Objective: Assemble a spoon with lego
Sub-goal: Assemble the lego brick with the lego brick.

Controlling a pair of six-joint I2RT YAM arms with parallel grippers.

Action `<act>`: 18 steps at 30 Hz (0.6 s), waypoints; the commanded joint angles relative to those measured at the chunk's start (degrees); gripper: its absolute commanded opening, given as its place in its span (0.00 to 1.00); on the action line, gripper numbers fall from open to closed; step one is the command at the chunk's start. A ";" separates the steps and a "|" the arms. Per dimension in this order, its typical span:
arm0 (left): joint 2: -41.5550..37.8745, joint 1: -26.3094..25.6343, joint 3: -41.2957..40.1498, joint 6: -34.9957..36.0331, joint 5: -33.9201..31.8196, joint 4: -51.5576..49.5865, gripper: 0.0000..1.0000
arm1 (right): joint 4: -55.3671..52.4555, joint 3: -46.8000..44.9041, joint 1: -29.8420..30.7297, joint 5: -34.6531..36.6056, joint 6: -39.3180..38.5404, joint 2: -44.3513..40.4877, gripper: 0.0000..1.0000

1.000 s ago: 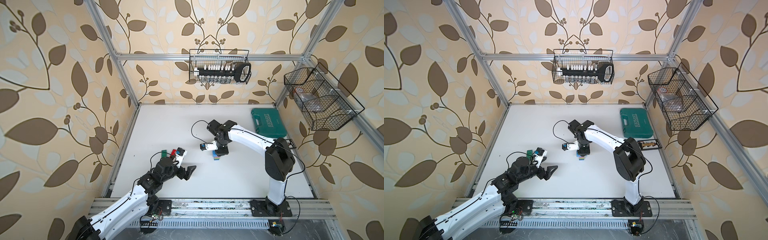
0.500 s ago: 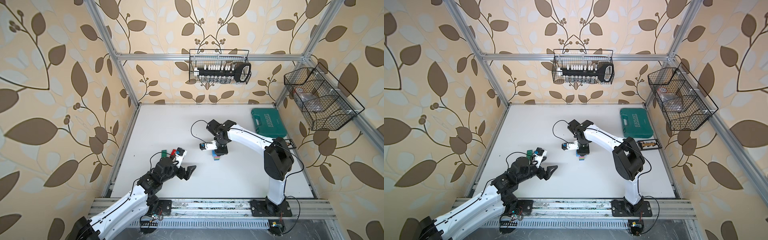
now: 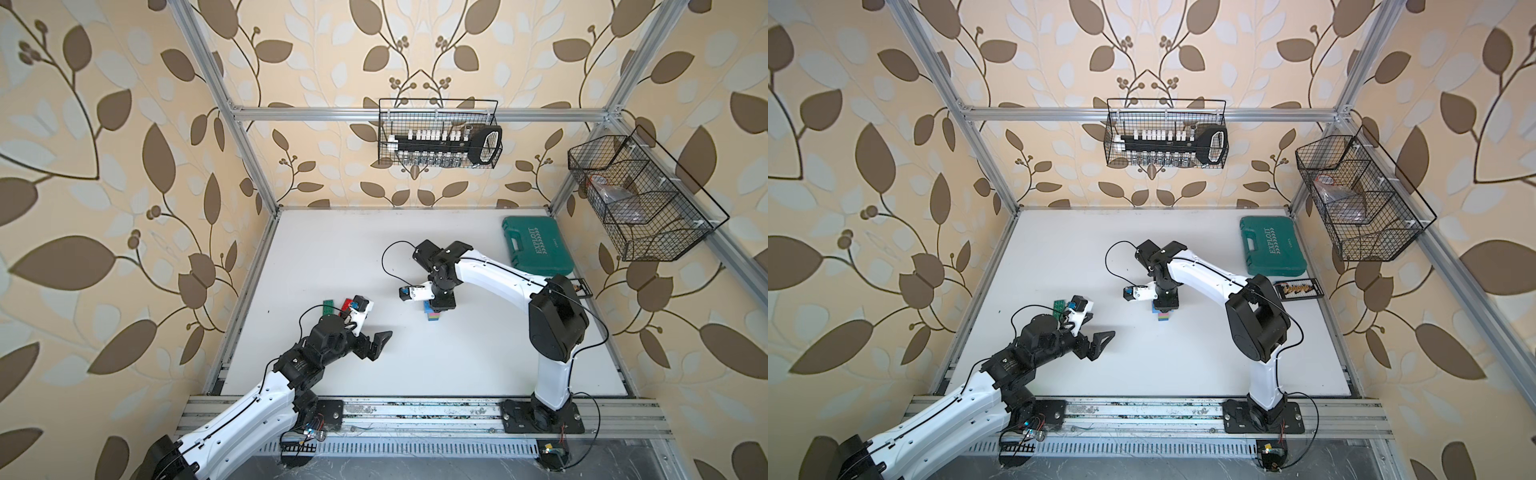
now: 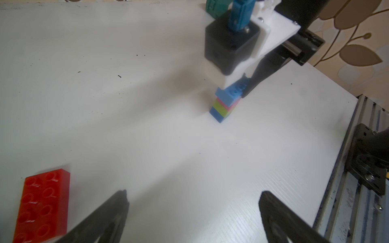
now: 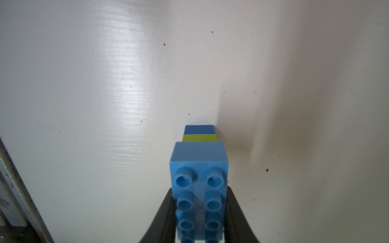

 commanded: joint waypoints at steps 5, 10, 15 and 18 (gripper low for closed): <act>-0.52 -0.63 -0.36 0.64 -0.68 1.24 0.99 | -0.69 -7.08 0.70 -0.69 -0.48 3.55 0.00; -1.61 -0.63 -0.62 0.48 -1.00 1.01 0.99 | -1.40 -7.02 0.70 0.06 0.22 5.30 0.00; -2.32 -0.63 -0.88 0.46 -1.10 1.00 0.99 | -3.23 -2.90 0.70 1.10 1.79 5.77 0.06; -2.15 -0.63 -0.84 0.46 -1.18 1.05 0.99 | -4.13 0.18 0.70 0.73 3.35 4.39 0.30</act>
